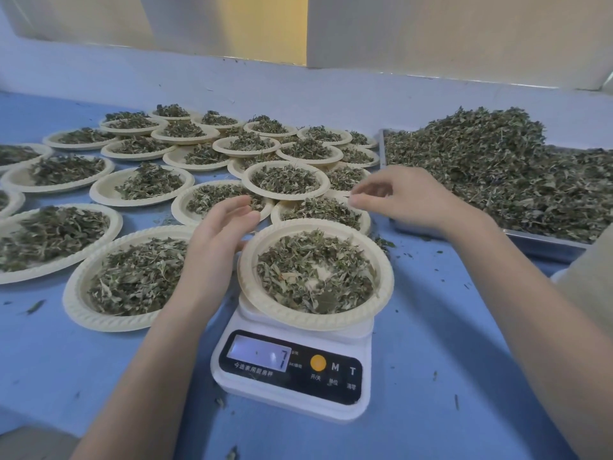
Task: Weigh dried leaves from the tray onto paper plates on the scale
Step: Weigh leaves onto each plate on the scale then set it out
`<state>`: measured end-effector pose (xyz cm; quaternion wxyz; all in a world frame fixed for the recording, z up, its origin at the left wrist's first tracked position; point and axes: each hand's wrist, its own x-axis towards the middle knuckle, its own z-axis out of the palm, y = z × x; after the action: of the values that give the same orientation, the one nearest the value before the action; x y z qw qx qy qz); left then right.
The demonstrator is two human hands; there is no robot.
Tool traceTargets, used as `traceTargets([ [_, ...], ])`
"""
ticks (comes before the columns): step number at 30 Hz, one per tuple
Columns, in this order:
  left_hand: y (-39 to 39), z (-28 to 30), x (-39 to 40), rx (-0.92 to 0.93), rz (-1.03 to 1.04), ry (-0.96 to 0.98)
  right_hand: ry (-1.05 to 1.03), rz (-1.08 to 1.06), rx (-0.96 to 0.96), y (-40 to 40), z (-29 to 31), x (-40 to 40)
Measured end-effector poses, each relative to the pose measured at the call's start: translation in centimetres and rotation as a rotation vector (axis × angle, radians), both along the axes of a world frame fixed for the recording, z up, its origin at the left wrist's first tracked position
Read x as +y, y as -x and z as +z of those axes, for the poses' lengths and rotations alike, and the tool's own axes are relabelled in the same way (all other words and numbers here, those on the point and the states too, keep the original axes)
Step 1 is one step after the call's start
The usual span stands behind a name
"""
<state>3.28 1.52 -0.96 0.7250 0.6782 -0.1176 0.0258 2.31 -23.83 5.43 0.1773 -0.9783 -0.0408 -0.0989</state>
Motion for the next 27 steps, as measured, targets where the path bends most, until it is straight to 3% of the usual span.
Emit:
traceTargets([
  [3, -0.1, 0.0, 0.0, 0.005, 0.011, 0.017, -0.175, 0.231, 0.152, 1.9, 1.5, 3.3],
  [5, -0.1, 0.0, 0.0, 0.004, 0.015, 0.021, -0.048, 0.309, 0.244, 2.2, 1.4, 5.0],
  [8, -0.1, 0.0, 0.1, -0.003, 0.01, 0.024, 0.247, 0.334, 0.193, 1.7, 0.2, 6.3],
  [12, 0.0, 0.1, 0.1, -0.001, 0.006, 0.032, 0.233, 0.32, 0.12, 1.6, 0.1, 6.4],
  [17, 0.0, -0.3, 0.1, 0.015, -0.021, -0.082, 0.126, 0.099, 0.001, 2.2, 0.1, 5.2],
  [21, 0.4, -0.4, -0.6, 0.016, -0.084, -0.218, 0.325, -0.303, 0.218, 3.7, -1.3, 4.1],
  [27, 0.3, 0.5, -0.9, 0.041, -0.026, -0.212, 0.1, -0.282, 0.187, 4.6, -1.1, 5.6],
])
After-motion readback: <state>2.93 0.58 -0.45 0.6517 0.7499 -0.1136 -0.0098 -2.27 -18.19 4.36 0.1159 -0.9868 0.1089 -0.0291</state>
